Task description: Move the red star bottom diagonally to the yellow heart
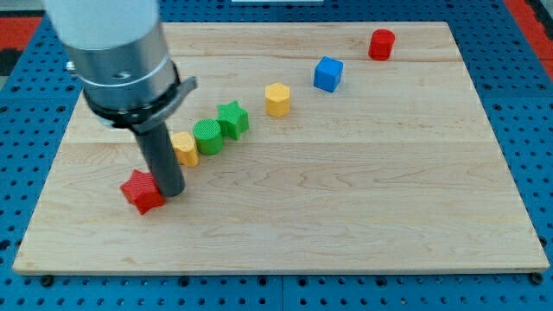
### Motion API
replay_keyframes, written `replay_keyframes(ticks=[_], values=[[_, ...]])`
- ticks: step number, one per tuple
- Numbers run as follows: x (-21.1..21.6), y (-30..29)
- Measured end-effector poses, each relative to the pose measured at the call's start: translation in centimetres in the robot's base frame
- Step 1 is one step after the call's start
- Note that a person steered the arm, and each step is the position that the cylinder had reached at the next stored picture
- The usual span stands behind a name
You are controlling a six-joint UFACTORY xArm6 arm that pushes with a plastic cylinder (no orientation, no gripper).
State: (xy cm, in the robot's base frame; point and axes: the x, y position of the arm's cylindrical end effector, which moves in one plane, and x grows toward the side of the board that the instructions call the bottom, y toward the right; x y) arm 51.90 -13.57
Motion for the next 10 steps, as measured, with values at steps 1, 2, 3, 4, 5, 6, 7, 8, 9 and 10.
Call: replay_keyframes(ticks=[1,2,3,4,5,6,7,8,9,10], values=[[0.3,6.6],[2.4,8.8],[5.1,7.7],[4.9,2.9],[3.5,0.0],[3.4,-3.0],[2.1,-2.5],[1.2,-3.6],[1.9,-7.2],[2.5,-10.7]])
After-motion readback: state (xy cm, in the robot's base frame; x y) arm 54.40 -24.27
